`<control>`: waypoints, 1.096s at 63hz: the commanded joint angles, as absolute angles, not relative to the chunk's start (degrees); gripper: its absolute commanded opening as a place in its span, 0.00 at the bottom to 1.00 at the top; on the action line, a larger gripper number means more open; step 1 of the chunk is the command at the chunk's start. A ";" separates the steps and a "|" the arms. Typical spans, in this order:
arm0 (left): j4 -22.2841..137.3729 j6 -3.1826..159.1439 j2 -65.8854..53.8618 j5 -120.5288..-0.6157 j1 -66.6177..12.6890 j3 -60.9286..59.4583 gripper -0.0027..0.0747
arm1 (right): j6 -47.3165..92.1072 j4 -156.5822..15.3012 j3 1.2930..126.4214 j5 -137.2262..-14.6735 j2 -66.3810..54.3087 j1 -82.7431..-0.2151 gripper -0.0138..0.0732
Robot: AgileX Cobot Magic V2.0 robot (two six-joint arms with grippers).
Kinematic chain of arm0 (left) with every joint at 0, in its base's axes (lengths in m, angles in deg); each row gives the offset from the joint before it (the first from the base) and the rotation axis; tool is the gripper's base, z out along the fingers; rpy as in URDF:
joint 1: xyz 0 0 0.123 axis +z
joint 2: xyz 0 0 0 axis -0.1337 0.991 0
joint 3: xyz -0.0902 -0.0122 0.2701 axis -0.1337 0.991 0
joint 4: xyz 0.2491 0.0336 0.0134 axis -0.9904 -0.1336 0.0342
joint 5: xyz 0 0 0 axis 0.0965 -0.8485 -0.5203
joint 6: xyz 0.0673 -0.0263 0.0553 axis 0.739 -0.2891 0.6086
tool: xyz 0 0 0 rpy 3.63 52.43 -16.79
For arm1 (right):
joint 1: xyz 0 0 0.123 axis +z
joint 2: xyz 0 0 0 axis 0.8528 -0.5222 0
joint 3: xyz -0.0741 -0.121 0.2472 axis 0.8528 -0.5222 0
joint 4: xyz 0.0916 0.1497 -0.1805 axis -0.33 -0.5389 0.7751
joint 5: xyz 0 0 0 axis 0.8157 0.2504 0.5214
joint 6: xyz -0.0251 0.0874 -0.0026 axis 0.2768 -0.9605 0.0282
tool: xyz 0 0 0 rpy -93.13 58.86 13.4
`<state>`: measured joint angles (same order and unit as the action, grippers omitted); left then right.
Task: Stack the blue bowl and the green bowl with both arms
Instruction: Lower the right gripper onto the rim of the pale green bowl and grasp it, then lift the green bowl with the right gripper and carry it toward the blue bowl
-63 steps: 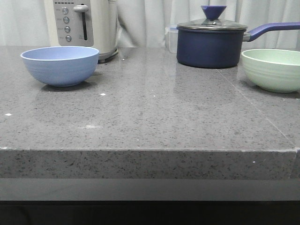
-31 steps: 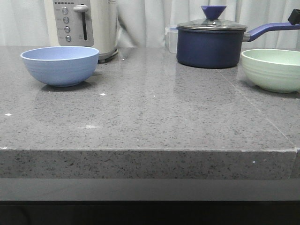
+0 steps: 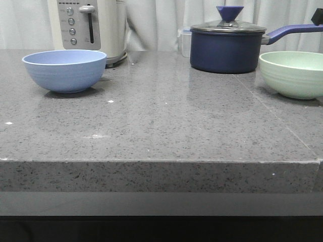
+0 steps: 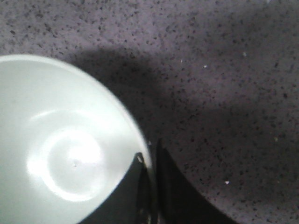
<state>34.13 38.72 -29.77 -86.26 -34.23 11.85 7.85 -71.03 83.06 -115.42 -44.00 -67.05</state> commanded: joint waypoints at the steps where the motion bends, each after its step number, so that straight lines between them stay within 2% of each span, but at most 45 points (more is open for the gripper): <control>1: 34.21 38.91 -29.30 -82.32 -34.61 10.45 0.70 | 9.67 -71.86 85.09 -113.84 -38.67 -65.81 0.09; 20: 34.21 38.91 -29.30 -81.11 -34.61 10.45 0.70 | 9.45 -71.33 87.82 -112.53 -37.32 -52.59 0.10; 38: 34.21 38.91 -29.30 -80.74 -34.61 10.45 0.70 | 3.20 -66.07 94.21 -113.26 -43.78 -40.24 0.10; 52: 34.11 38.91 -29.30 -80.84 -34.61 10.45 0.70 | -0.55 -64.38 99.33 -113.67 -49.48 -38.84 0.10; 69: 34.11 38.91 -29.30 -80.84 -34.61 10.45 0.70 | -0.55 -64.38 99.83 -114.40 -51.69 -38.84 0.13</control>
<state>34.09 38.72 -29.77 -85.37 -34.23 11.85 -0.38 -64.50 97.85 -115.65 -54.26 -38.66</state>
